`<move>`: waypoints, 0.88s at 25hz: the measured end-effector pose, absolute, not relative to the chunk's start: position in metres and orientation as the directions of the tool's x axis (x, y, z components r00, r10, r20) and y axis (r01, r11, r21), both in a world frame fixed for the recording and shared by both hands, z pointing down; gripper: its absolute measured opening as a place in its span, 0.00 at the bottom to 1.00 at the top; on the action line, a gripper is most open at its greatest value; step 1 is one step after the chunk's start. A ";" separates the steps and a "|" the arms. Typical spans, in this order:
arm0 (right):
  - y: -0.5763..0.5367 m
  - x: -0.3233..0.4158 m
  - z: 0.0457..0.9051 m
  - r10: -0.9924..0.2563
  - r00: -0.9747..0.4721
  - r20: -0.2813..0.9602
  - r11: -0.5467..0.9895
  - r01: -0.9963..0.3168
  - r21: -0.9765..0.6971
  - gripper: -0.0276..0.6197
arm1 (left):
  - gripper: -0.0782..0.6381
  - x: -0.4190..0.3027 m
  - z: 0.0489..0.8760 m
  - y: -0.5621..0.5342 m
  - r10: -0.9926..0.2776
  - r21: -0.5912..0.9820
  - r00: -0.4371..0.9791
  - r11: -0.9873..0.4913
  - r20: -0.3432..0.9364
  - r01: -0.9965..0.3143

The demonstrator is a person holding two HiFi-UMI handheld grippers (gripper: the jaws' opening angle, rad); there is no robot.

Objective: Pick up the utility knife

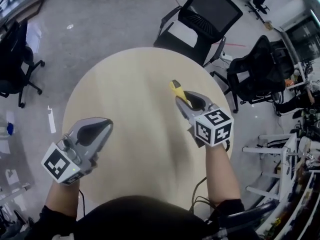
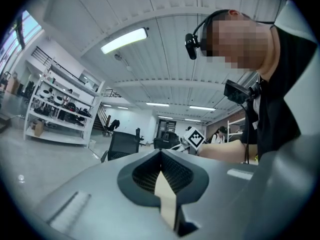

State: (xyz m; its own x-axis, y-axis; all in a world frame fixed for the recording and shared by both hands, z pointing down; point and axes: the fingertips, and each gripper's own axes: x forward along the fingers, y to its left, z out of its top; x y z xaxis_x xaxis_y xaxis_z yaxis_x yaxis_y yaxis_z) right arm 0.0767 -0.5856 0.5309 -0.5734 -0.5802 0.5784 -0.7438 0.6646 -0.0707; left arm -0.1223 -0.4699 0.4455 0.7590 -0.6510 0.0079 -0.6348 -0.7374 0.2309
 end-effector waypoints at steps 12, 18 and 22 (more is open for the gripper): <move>-0.476 0.067 0.425 -0.669 -0.572 0.474 0.626 -0.778 -0.056 0.24 | 0.10 -0.192 0.344 -0.379 -0.660 0.112 0.749 -0.751 -0.066 -0.651; -0.426 0.060 0.390 -0.702 -0.574 0.422 0.601 -0.795 -0.082 0.24 | 0.10 -0.223 0.308 -0.332 -0.664 0.062 0.743 -0.748 -0.080 -0.661; -0.396 0.063 0.370 -0.707 -0.588 0.392 0.606 -0.790 -0.091 0.24 | 0.10 -0.236 0.286 -0.303 -0.695 0.044 0.715 -0.719 -0.081 -0.694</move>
State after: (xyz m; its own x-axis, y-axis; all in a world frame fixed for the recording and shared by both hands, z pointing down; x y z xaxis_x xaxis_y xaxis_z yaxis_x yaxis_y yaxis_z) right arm 0.0632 -0.3965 0.3701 -0.5881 -0.7072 0.3925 -0.7899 0.6064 -0.0909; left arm -0.2363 -0.3032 0.2859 0.7145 -0.6949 -0.0808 -0.6940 -0.7187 0.0440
